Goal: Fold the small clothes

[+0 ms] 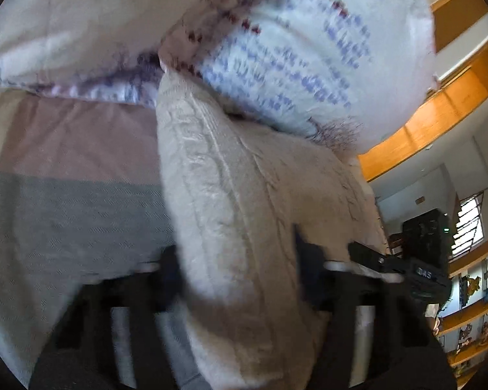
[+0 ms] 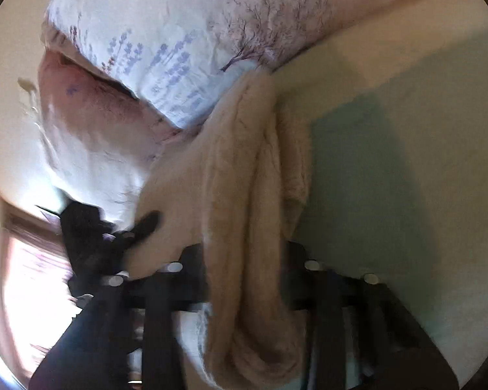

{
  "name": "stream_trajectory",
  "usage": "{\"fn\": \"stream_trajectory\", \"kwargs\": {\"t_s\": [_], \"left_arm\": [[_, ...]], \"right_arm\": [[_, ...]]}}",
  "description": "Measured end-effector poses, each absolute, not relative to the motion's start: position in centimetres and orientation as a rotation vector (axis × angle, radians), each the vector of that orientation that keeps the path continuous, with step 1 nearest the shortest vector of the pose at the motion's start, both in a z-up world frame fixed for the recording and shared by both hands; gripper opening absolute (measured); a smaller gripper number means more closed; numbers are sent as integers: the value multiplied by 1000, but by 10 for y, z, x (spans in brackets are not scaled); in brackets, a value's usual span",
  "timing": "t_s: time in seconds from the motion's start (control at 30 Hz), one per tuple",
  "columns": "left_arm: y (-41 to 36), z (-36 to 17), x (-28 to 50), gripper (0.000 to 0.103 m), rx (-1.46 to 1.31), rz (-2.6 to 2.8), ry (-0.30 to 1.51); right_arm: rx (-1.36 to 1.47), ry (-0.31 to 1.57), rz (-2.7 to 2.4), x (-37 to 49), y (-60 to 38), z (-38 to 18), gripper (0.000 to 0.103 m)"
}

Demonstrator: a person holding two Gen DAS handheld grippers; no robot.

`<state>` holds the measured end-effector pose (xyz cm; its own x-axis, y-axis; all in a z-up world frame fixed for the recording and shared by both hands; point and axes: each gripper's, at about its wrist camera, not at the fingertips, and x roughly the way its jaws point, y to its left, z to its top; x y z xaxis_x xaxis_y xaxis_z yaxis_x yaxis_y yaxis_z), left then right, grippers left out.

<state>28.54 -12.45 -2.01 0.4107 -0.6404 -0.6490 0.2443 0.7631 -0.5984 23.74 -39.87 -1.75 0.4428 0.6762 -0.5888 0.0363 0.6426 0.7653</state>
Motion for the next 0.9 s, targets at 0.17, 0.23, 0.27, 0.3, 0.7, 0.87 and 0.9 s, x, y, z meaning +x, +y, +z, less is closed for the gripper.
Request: {"fn": "stream_trajectory", "kwargs": {"t_s": [0.17, 0.23, 0.27, 0.3, 0.7, 0.87, 0.9], "left_arm": [[-64, 12, 252, 39, -374, -597, 922], [-44, 14, 251, 43, -345, -534, 910], [-41, 12, 254, 49, -319, -488, 911], [-38, 6, 258, 53, -274, -420, 918], [-10, 24, 169, 101, -159, -247, 753], [-22, 16, 136, 101, -87, -172, 804], [-23, 13, 129, 101, -65, -150, 825]], "right_arm": [[765, 1004, 617, 226, -341, 4, 25], [666, 1032, 618, 229, -301, 0, 26], [624, 1047, 589, 232, -288, -5, 31], [588, 1060, 552, 234, -279, -9, 36], [444, 888, 633, 175, -231, 48, 91], [478, 958, 458, 201, -227, 13, 83], [475, 948, 437, 196, -228, 19, 82]]}}
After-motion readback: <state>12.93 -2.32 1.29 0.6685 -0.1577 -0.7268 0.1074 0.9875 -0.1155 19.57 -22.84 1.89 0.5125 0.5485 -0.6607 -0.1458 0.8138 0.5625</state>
